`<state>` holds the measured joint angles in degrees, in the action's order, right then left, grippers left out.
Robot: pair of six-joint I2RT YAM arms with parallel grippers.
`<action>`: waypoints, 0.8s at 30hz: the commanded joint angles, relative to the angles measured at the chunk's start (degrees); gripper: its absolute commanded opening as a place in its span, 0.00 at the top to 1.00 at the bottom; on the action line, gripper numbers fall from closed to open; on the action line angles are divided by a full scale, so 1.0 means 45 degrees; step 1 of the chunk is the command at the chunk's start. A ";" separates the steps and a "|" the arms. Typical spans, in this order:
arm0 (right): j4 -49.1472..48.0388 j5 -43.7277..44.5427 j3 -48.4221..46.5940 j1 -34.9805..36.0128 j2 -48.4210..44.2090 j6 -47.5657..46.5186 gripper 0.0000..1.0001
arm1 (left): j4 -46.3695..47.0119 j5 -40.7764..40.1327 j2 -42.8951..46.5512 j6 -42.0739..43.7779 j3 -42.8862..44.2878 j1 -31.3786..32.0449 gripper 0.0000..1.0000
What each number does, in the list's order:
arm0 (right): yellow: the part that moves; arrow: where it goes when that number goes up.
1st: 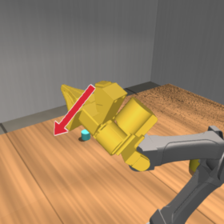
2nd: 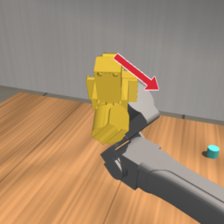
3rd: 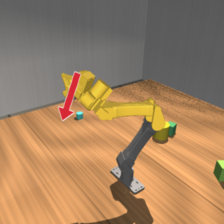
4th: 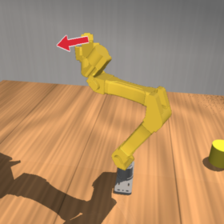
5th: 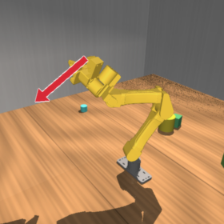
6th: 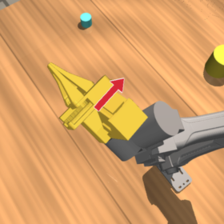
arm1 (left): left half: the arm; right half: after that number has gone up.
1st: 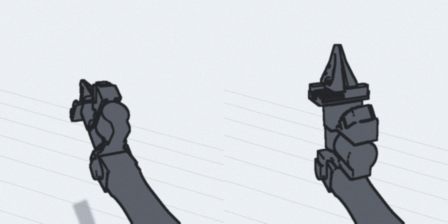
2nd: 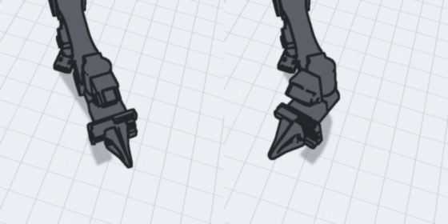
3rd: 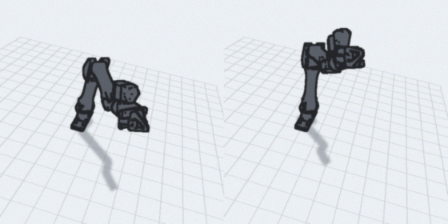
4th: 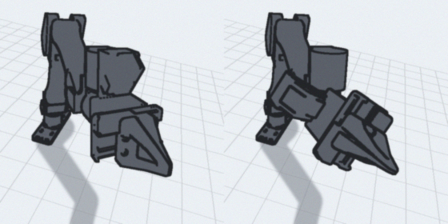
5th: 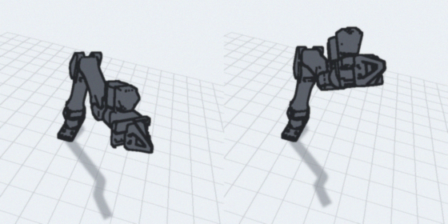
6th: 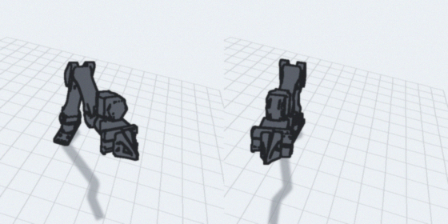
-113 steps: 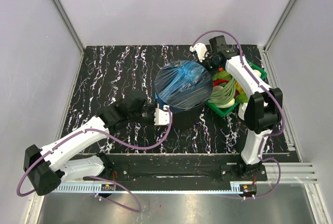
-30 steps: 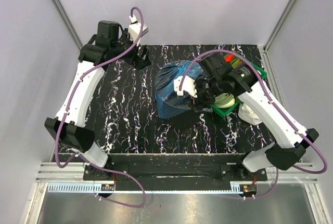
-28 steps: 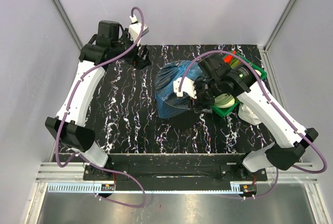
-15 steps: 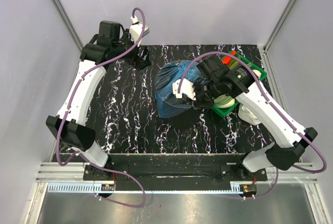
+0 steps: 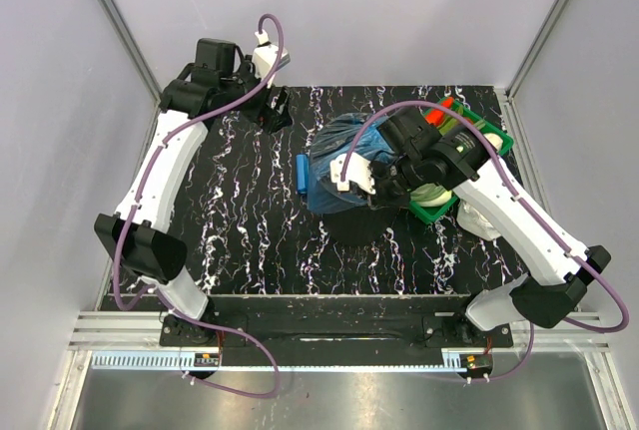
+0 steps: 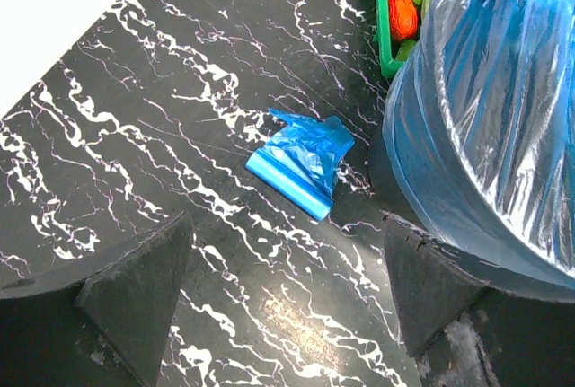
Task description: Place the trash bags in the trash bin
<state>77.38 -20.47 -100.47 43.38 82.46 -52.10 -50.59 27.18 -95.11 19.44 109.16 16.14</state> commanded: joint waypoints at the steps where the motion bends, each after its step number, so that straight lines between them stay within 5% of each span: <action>1: 0.1729 0.0213 -0.0506 0.0107 -0.0452 0.0268 0.99 | 0.0343 0.0366 -0.0153 -0.0141 0.0799 -0.0072 0.10; 7: 0.1729 0.0193 -0.0701 0.0146 -0.0238 0.0307 0.93 | 0.0343 0.0483 -0.0212 -0.0141 0.0683 -0.0071 0.10; 12: 0.1378 0.0446 -0.0935 0.0341 0.0172 0.0989 1.00 | 0.0343 0.0465 -0.0095 -0.0218 0.0547 -0.0071 0.10; 24: -0.1081 0.2106 -0.0916 0.1532 0.1558 0.4875 1.00 | 0.0500 -0.1194 0.0803 -0.0843 -0.0059 -0.0072 0.10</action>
<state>76.44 -15.53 -103.92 48.47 86.61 -39.24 -50.57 25.93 -95.66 17.72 109.06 16.05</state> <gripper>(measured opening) 0.019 0.901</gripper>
